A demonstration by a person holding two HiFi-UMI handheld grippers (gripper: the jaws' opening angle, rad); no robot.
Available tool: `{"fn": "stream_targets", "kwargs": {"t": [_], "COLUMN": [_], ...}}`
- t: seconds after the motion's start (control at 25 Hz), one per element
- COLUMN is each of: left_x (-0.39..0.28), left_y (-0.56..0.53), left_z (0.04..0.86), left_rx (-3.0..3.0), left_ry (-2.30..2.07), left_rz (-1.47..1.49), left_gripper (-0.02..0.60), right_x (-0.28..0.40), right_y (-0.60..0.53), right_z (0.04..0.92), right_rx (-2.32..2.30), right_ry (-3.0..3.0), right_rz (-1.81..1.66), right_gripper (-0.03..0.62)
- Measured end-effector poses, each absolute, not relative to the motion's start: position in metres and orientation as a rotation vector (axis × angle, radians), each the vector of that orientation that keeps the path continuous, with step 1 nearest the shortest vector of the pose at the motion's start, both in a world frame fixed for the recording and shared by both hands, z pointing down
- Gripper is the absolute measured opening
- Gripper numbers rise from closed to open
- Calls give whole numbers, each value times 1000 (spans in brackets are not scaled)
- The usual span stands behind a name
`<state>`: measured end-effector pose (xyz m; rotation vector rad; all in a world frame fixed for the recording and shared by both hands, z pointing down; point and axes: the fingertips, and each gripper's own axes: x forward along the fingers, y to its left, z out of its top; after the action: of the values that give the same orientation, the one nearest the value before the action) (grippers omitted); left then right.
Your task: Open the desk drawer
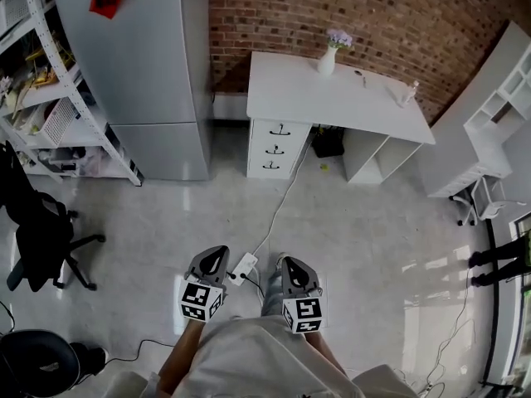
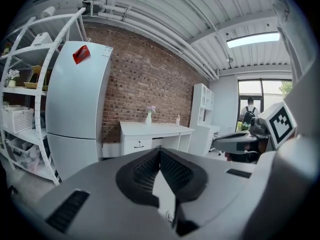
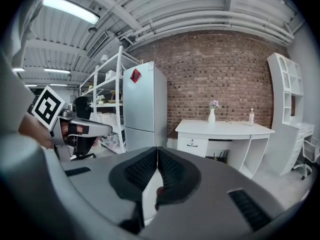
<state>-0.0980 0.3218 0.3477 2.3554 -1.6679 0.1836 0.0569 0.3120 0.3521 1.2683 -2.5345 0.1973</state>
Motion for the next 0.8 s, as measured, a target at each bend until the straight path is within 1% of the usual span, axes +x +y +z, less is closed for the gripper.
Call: {"fn": "stream_targets", "kwargs": {"t": [0.36, 0.64, 0.8], "left_x": [-44, -33, -32], "left_y": [211, 127, 97], "left_z": [347, 336, 336], "left_rx": [2307, 2225, 2157], "left_ry": [-1661, -1752, -1804], "left_rz": [237, 258, 275], "left_gripper": [12, 12, 12], "right_x": [108, 142, 158], "right_y": [193, 95, 65], "right_z": [354, 346, 353], "right_rx": [1200, 1157, 1111], "right_ry": [-2524, -2549, -2564], "right_rz": [245, 256, 299], "right_gripper": [17, 18, 18]}}
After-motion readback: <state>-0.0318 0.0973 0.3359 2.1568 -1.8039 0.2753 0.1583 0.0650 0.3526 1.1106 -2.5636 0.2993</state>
